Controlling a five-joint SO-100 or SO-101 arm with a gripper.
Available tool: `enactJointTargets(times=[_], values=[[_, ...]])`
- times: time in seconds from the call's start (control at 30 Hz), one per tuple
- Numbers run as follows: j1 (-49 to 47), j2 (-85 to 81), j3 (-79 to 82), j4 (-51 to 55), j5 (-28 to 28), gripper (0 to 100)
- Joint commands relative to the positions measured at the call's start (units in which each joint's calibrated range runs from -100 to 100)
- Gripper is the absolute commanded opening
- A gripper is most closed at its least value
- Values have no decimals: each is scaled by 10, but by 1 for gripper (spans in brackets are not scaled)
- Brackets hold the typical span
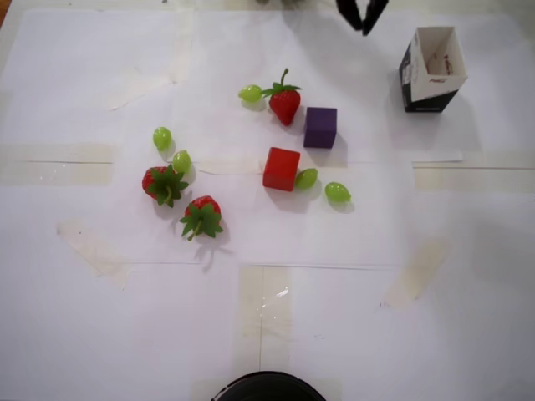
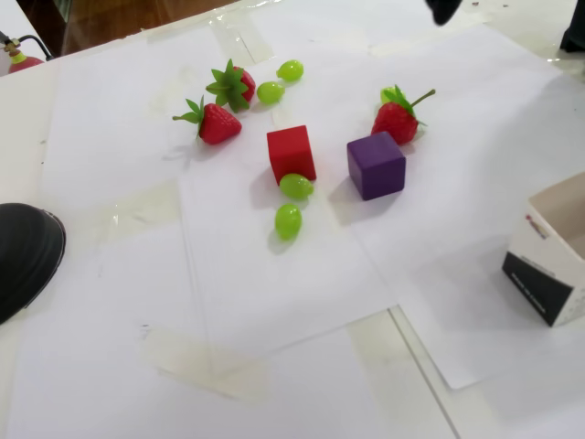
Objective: Put the purple cube on top of the red cube
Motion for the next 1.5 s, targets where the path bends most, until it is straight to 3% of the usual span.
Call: enactJointTargets(times=[0.0, 0.33, 0.4, 0.83, 1.47], values=[[12, 12, 22, -30, 21, 0], [26, 47, 97, -114, 23, 0], [24, 53, 107, -131, 21, 7], [0, 62, 125, -172, -25, 27], [-2, 111, 182, -269, -53, 33]])
